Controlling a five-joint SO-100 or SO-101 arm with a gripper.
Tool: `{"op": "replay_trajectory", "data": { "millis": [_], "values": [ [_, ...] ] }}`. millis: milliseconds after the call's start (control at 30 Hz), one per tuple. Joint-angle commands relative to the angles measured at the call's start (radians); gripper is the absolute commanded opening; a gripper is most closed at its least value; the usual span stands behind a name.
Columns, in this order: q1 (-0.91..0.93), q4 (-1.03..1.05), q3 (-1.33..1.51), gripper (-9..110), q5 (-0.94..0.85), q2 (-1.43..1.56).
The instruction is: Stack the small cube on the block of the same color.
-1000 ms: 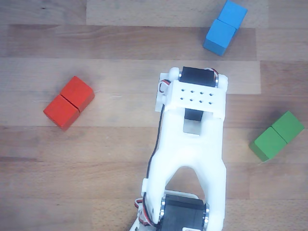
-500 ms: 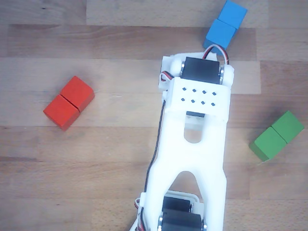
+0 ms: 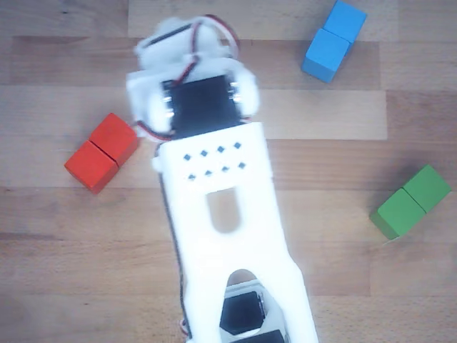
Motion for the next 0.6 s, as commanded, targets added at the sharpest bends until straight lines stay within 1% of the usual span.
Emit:
{"op": "replay_trajectory", "data": {
  "millis": [0, 267, 567],
  "values": [
    [-0.163, 0.06, -0.147, 9, -0.002, 0.055],
    [-0.311, 0.127, -0.147, 9, -0.002, -0.048],
    [-0.367, 0.126, -0.147, 9, -0.002, -0.19]
  ]
}}
